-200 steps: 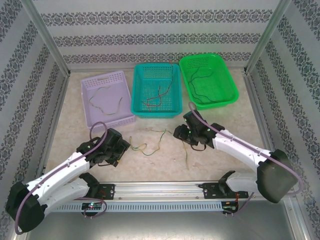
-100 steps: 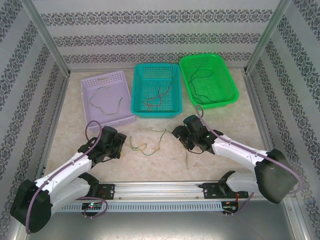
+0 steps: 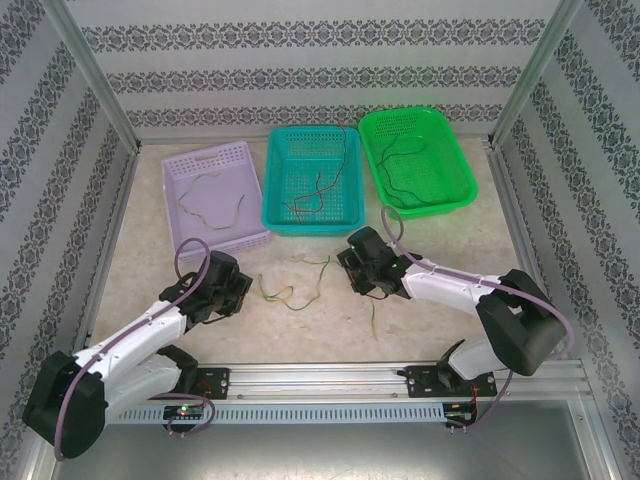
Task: Untangle the cables
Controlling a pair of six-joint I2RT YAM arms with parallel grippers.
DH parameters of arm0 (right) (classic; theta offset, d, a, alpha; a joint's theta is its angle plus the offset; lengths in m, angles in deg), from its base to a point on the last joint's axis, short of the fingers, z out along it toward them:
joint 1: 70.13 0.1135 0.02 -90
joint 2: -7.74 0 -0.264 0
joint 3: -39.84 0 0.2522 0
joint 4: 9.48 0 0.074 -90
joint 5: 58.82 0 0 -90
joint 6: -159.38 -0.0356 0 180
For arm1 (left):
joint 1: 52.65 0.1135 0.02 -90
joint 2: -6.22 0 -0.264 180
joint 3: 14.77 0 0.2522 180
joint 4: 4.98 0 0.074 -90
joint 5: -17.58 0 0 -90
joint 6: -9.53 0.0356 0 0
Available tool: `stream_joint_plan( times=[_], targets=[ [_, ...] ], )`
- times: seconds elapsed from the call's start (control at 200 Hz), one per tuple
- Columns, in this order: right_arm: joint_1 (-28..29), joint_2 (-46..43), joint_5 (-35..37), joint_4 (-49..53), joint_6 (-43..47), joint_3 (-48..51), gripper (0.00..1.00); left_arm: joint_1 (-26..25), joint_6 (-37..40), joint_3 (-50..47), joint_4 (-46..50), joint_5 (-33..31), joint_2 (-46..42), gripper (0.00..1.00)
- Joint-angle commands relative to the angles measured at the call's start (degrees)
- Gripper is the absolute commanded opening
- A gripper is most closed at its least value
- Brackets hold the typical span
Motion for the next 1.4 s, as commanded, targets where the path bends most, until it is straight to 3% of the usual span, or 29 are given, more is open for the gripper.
stream_joint_plan(
  times=[0.0, 0.105, 0.27, 0.335, 0.42, 0.525, 0.724, 0.864, 1.114, 1.399],
  targets=[
    [-0.2, -0.7, 3.6, 1.6, -7.6, 1.5, 0.50, 0.6, 3.3, 4.4, 7.3, -0.5, -3.4, 0.50],
    [-1.1, -2.1, 2.8, 4.0, -5.7, -0.1, 0.50, 0.5, 6.8, 8.6, 13.2, 0.1, -5.8, 0.58],
    [-1.5, -3.9, 4.3, 16.8, 7.2, -7.2, 0.50, 0.4, 17.9, 17.7, 19.5, 2.5, -3.2, 0.59],
    [-2.8, -4.1, 3.0, 18.5, 17.7, -8.3, 0.49, 0.4, 21.5, 20.7, 19.2, 5.2, 0.4, 0.57],
    [-3.7, -5.2, 2.0, 20.7, 39.6, -9.9, 0.47, 0.0, 24.9, 24.1, 19.5, 7.4, 5.5, 0.55],
    [-3.4, -3.8, 1.7, 31.0, 62.7, -13.5, 0.47, -0.7, 26.2, 26.6, 18.7, 7.4, 8.2, 0.54],
    [-3.2, 2.7, -3.8, 35.9, 84.7, -15.6, 0.46, -1.0, 26.8, 29.0, 16.0, 8.3, 11.0, 0.54],
    [-3.2, 10.5, -2.6, 38.0, 91.2, -19.9, 0.48, -1.1, 28.2, 31.5, 16.9, 8.7, 12.5, 0.54],
    [-4.3, 17.4, 1.3, 35.7, 93.8, -23.0, 0.46, -1.1, 27.5, 32.4, 17.1, 7.8, 11.1, 0.54],
    [-3.9, 24.4, 1.3, 38.2, 94.8, -28.0, 0.33, -1.2, 26.6, 31.5, 17.8, 6.7, 8.6, 0.54]
  ],
)
